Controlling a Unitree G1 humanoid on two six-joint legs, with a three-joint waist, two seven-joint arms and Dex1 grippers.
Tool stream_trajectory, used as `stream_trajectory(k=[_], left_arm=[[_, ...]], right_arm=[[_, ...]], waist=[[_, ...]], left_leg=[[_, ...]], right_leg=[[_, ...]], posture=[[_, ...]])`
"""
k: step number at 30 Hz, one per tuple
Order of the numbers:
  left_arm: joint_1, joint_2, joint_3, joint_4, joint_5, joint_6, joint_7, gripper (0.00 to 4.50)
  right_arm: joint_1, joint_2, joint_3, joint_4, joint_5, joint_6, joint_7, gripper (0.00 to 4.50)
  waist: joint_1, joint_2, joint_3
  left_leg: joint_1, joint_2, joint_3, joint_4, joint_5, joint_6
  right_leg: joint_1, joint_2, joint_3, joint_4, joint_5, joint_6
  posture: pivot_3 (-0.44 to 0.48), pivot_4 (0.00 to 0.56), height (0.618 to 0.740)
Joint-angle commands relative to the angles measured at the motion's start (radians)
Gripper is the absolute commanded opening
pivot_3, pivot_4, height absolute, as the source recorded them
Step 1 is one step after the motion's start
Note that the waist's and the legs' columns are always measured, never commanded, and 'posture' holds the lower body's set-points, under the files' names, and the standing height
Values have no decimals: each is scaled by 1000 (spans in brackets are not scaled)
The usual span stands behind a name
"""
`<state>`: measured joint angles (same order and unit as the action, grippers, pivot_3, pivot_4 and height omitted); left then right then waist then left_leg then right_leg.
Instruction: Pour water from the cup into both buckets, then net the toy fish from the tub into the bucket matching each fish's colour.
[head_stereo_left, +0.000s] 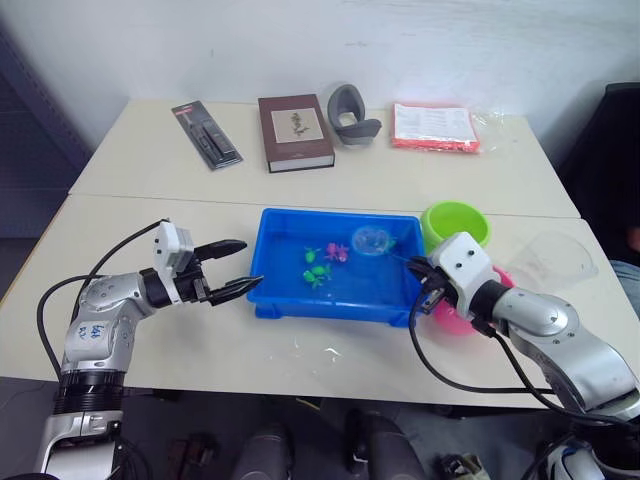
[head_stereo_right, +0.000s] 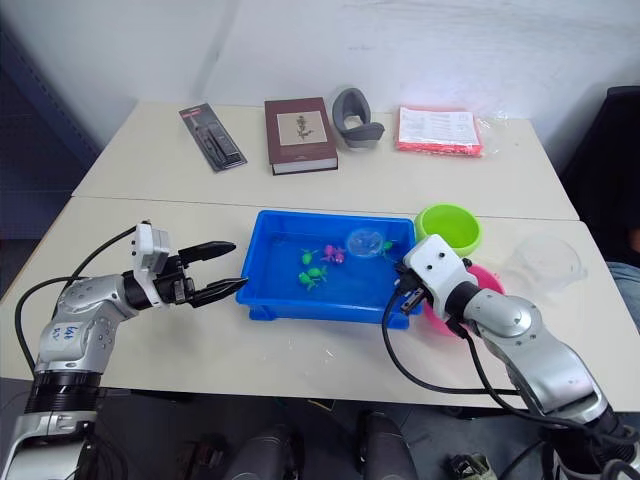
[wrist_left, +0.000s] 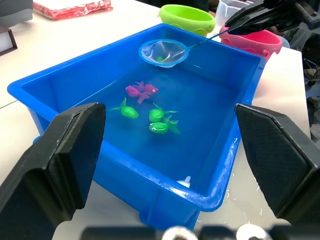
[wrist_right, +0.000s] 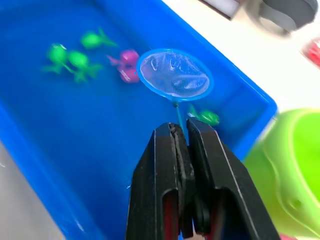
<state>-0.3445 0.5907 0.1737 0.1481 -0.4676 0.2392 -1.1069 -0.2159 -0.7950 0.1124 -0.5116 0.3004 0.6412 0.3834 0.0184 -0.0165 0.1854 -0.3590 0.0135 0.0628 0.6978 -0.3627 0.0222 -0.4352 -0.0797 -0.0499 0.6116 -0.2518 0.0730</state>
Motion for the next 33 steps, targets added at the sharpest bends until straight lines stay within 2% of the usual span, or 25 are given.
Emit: stream_trajectory(k=[1,9,14,22,33], left_arm=[[-7,5,-1,-47,-16,2,1,4436],[-32,15,-36,-43,-13,-3,-55,4436],[-63,22,-46,-21,-1,-22,-79,4436],[-83,20,-55,3,2,-28,-88,4436],[-88,17,-61,24,4,-34,-89,4436]], right_arm=[[-33,-24,18,-7,-65,16,27,0],[-107,33,114,57,-182,7,68,0],[-155,-58,234,86,-342,-26,151,0],[-173,99,159,69,-267,81,161,0],[-133,178,14,0,-157,192,173,0]], waist=[[-1,0,0],[-17,0,0],[-19,0,0],[-21,0,0],[-19,0,0]], left_leg=[[0,0,0,0,0,0],[0,0,1,0,0,0],[-2,0,1,0,0,0],[-8,0,2,2,1,-1],[-9,0,1,2,1,-1]], right_leg=[[0,0,0,0,0,0],[-2,1,0,1,0,0],[-3,1,0,1,0,0],[-10,2,-1,5,1,1],[-10,1,-1,5,1,1]], posture=[[0,150,740],[0,150,740],[0,150,740],[0,150,740],[0,150,740]])
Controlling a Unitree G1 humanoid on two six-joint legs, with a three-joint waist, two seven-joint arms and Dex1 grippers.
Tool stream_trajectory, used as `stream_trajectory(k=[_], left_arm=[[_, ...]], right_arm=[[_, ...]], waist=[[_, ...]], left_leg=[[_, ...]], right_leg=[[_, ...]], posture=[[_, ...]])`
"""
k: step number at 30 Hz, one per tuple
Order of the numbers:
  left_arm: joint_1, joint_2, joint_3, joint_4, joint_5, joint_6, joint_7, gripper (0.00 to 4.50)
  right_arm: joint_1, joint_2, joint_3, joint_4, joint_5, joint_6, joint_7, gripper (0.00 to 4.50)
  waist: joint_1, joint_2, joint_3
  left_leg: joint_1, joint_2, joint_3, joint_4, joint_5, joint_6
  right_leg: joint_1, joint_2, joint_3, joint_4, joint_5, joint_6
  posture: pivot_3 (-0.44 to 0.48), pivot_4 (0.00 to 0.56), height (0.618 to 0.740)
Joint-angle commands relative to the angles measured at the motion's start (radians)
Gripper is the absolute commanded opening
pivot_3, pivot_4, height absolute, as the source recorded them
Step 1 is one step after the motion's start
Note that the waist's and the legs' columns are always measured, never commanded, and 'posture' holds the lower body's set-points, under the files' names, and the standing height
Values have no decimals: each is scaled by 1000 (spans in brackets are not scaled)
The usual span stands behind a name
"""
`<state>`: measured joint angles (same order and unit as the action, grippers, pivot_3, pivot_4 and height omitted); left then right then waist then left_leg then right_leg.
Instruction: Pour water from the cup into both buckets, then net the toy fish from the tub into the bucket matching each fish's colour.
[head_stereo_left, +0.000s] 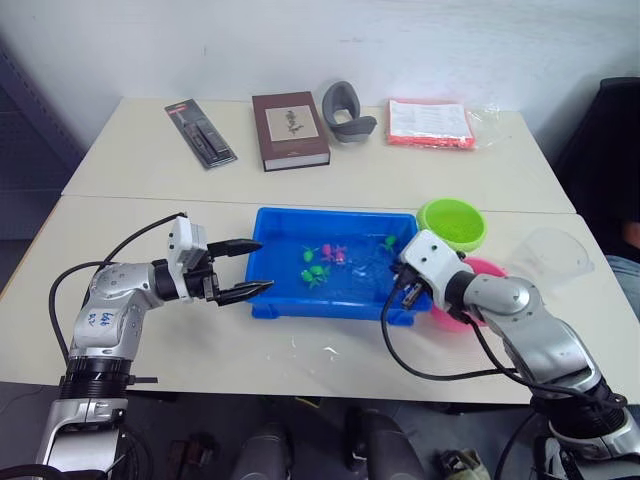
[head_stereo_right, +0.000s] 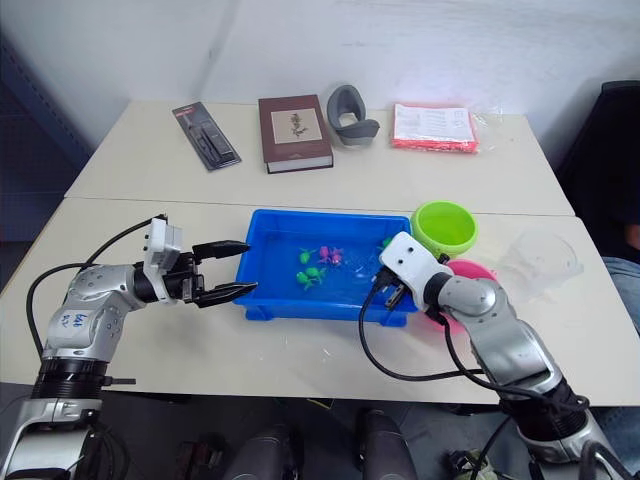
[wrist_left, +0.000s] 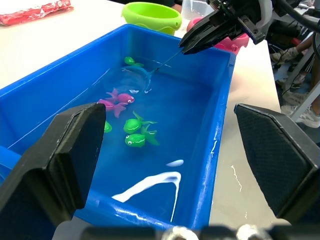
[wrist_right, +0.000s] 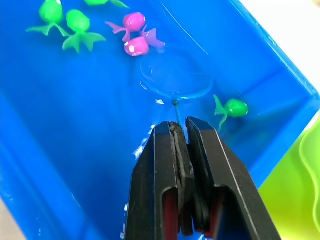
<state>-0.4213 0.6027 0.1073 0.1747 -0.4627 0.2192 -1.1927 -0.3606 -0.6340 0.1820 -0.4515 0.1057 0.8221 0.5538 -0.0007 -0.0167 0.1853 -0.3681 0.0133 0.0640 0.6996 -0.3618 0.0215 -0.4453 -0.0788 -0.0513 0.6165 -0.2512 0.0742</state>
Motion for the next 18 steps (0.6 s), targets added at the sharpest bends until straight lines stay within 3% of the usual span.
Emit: stream_trajectory(k=[1,10,18], left_arm=[[-12,5,5,-2,-1,-13,-4,4436],[-21,6,-1,12,-3,-15,-10,4436],[-34,5,-4,32,1,-24,-13,4436]], right_arm=[[21,15,-60,-67,44,15,6,0],[19,-89,37,-52,-57,-42,23,0],[-35,-10,108,-31,-39,-63,55,0]], waist=[[0,0,0],[-2,0,0],[-1,0,0]], left_leg=[[0,0,0,0,0,0],[0,0,0,0,0,0],[0,0,0,0,0,0]], right_leg=[[0,0,0,0,0,0],[0,0,0,0,0,0],[0,1,-1,0,0,0]], posture=[[0,150,740],[0,150,740],[0,150,740]])
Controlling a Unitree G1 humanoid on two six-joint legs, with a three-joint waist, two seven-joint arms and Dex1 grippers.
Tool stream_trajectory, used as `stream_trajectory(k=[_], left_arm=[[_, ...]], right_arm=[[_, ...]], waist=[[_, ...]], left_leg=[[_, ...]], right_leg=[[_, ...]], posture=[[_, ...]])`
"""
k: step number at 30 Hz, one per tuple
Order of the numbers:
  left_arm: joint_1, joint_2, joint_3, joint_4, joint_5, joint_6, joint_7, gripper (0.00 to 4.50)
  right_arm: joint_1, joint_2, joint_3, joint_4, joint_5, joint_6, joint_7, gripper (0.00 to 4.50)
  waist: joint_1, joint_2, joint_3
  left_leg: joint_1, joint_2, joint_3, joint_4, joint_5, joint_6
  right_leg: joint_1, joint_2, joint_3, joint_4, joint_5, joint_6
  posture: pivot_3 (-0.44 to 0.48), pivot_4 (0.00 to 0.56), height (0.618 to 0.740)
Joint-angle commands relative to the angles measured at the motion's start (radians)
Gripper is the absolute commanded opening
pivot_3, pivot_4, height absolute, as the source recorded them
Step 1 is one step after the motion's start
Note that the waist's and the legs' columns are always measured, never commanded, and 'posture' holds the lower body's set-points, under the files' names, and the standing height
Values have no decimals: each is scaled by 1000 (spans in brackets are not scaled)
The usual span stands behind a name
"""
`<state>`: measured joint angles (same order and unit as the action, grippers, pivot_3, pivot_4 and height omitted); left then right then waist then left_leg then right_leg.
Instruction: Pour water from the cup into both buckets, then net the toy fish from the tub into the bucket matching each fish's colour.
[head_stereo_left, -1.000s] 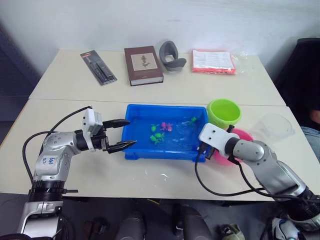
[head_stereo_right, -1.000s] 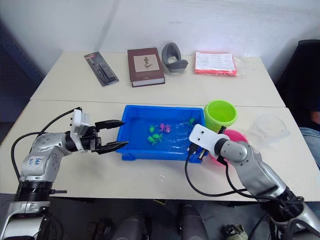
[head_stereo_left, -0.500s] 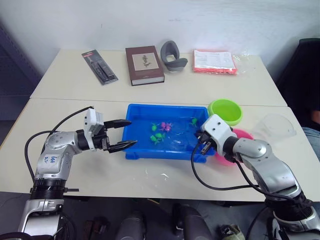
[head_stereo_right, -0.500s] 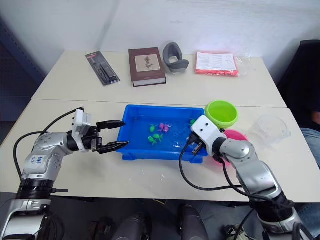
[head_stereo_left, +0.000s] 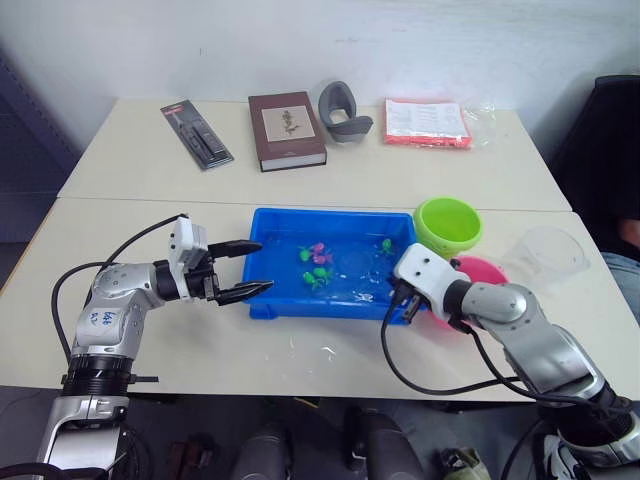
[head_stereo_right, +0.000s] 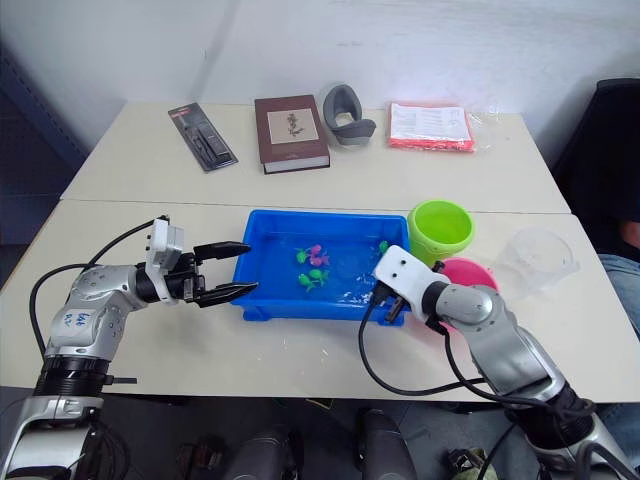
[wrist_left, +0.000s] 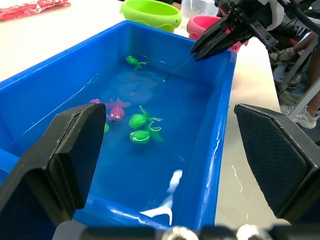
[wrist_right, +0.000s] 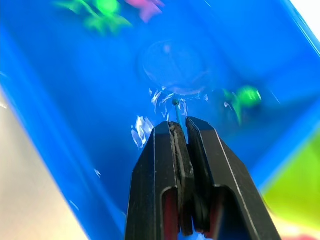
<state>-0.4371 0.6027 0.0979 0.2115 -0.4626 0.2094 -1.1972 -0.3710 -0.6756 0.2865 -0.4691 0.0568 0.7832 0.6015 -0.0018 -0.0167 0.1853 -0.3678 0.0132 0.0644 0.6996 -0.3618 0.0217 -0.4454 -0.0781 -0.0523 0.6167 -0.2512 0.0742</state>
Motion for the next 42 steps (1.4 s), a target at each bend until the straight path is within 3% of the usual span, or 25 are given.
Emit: stream_trajectory(k=[1,11,30,35,42], left_arm=[[-19,4,5,-4,0,-15,-8,4436],[-24,-2,-2,-10,1,-7,3,4436],[-21,2,1,-17,-1,-6,6,4436],[-20,3,2,-13,0,-12,0,4436],[-32,-5,-13,-8,-13,-9,-44,4436]], right_arm=[[-32,44,8,-8,8,-27,7,0],[-69,98,18,97,-7,-116,26,0],[11,118,-68,75,69,-228,64,0],[74,96,-138,-4,111,-246,75,0],[302,48,-374,-205,219,-295,91,0]], waist=[[0,0,0],[0,0,0],[0,0,0],[1,0,0],[14,0,0]], left_leg=[[0,0,0,0,0,0],[0,-1,0,0,0,0],[0,0,0,0,0,0],[0,0,0,0,0,0],[-1,-1,0,0,0,0]], right_leg=[[0,0,0,0,0,0],[0,0,0,0,0,0],[0,0,0,0,0,0],[0,0,0,0,0,0],[0,0,-1,-1,1,1]], posture=[[0,150,740],[0,150,740],[0,150,740],[0,150,740],[0,150,740]])
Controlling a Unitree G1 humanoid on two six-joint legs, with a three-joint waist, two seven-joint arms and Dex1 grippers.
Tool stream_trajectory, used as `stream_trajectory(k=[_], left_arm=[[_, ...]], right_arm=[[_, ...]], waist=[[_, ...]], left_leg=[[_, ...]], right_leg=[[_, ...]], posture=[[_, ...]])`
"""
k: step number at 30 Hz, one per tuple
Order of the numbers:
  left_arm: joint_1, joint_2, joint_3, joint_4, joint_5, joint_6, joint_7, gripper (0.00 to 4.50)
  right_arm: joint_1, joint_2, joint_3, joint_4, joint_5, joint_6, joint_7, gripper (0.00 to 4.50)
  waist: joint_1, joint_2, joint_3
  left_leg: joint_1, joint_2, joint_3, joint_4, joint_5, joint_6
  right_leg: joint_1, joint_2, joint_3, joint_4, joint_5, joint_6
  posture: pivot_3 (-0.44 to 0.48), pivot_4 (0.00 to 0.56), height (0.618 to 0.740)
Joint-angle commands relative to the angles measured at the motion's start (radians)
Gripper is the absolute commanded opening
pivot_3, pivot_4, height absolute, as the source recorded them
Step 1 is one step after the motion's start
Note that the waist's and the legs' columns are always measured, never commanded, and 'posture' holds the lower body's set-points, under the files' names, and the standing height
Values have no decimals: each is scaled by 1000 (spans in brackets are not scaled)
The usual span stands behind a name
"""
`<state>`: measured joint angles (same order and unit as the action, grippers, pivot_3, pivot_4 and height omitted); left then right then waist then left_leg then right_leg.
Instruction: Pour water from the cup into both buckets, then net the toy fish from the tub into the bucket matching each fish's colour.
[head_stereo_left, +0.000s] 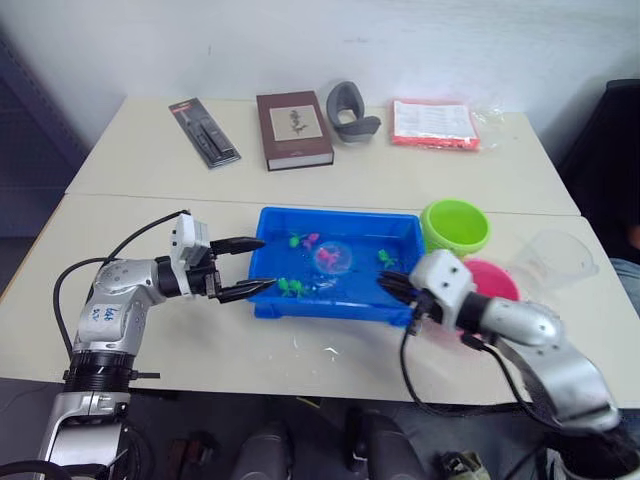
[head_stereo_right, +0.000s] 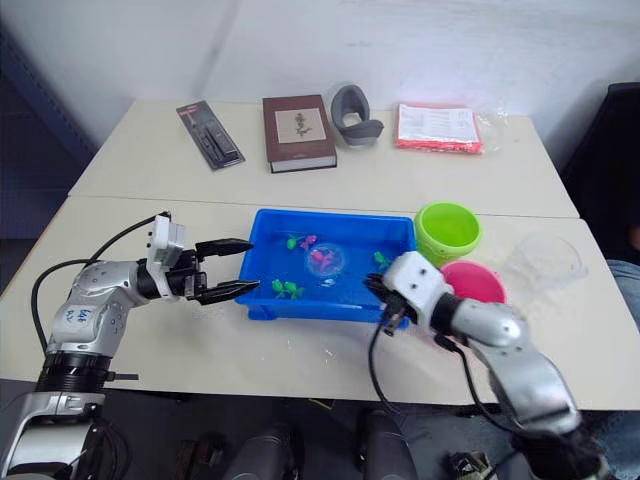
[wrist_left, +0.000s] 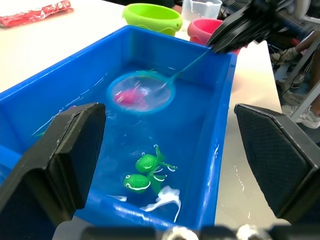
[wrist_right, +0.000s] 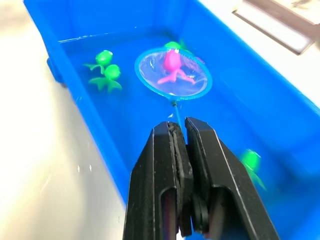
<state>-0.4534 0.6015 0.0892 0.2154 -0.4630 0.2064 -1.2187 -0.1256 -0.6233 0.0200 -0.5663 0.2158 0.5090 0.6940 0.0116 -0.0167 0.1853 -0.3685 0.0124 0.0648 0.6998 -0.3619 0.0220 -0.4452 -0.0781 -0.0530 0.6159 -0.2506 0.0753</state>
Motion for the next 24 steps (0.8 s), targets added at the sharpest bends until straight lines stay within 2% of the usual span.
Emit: stream_trajectory(k=[1,8,13,19,24], left_arm=[[-21,-9,-11,-12,-14,-2,-29,4436],[-58,-42,-47,24,-8,-6,-71,4436],[-101,-76,-78,85,4,-26,-109,4436],[-144,-118,-107,125,12,-34,-142,4436],[-157,-137,-115,125,18,-27,-142,4436]], right_arm=[[106,-4,-163,-146,82,-22,-1,0],[403,36,-488,-296,180,-100,13,0],[622,77,-671,-294,162,-247,67,0],[744,161,-750,-176,55,-521,64,0],[764,191,-728,-44,-124,-780,18,0]], waist=[[1,0,0],[12,0,0],[13,0,0],[10,-1,0],[9,-1,0]], left_leg=[[1,0,0,0,0,0],[1,0,1,0,0,0],[2,-2,1,0,0,2],[3,-2,3,0,0,3],[7,-2,6,0,0,3]], right_leg=[[0,0,0,0,0,1],[1,2,0,1,0,1],[1,5,1,1,1,1],[1,6,1,1,1,2],[2,6,4,0,1,1]], posture=[[0,150,740],[0,150,740],[0,150,740],[0,150,740],[0,150,740]])
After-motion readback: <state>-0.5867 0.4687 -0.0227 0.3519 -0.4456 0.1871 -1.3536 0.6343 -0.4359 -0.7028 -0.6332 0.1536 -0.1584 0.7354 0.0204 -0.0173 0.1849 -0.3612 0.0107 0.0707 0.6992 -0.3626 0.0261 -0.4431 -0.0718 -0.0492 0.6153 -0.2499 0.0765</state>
